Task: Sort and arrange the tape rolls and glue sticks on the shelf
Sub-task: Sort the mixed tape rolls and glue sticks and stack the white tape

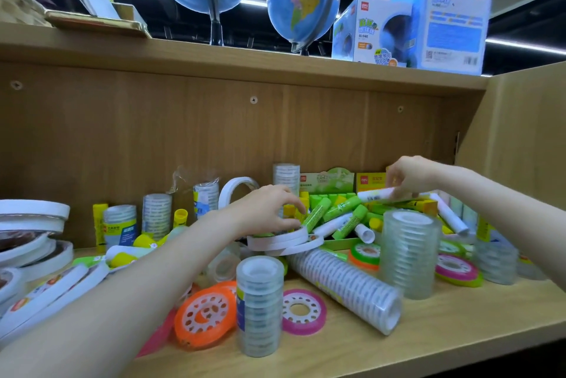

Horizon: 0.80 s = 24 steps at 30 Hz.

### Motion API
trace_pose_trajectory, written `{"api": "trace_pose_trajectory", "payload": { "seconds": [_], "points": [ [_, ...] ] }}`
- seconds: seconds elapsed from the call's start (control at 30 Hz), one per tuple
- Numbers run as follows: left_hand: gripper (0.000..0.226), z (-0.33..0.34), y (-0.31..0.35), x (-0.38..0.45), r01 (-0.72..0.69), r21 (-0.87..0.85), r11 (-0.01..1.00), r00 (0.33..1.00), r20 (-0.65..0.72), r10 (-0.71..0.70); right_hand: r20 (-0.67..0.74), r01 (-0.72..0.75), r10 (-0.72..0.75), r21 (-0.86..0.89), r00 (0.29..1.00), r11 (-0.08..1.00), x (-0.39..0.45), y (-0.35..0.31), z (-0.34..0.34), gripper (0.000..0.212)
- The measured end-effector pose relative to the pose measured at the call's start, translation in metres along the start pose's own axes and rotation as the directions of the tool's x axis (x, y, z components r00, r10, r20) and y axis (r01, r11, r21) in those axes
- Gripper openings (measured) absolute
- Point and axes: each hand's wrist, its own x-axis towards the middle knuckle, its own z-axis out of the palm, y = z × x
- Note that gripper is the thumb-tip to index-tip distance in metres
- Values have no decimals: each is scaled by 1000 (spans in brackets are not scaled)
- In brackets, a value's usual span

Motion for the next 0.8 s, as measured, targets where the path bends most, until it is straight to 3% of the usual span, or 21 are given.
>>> {"api": "trace_pose_trajectory", "payload": {
  "seconds": [0.13, 0.27, 0.37, 0.43, 0.53, 0.67, 0.73, 0.8],
  "points": [
    [26, 1, 1, -4, 16, -6, 1000, 999, -29, -16, 94, 0, 3, -30, 996, 1000, 4, 0, 24, 17],
    [25, -8, -3, -14, 41, -75, 996, 995, -90, -47, -49, 27, -29, -44, 998, 999, -5, -8, 18, 16],
    [24, -16, -12, -28, 53, -90, 995, 989, -130, -65, -157, 188, -175, 72, 972, 980, -26, -35, -5, 11],
    [23, -20, -17, -40, 84, -90, 992, 986, -135, -95, -70, 334, -327, 213, 942, 918, -42, -64, -14, 10],
    [21, -25, -25, -59, 135, -89, 987, 982, -124, -146, 2, 481, -505, 299, 863, 824, -48, -105, -6, 28],
    [25, -30, -27, -77, 126, -59, 990, 988, -84, -131, 32, 508, -536, 275, 843, 816, -33, -143, 18, 39],
    [27, -33, -26, -79, 111, -39, 993, 991, -69, -114, 15, 537, -545, 150, 838, 830, -26, -155, 28, 30],
    [26, -36, -25, -74, 78, -15, 997, 994, -80, -79, -74, 532, -527, 148, 846, 834, -22, -155, 24, 18]
  ]
}}
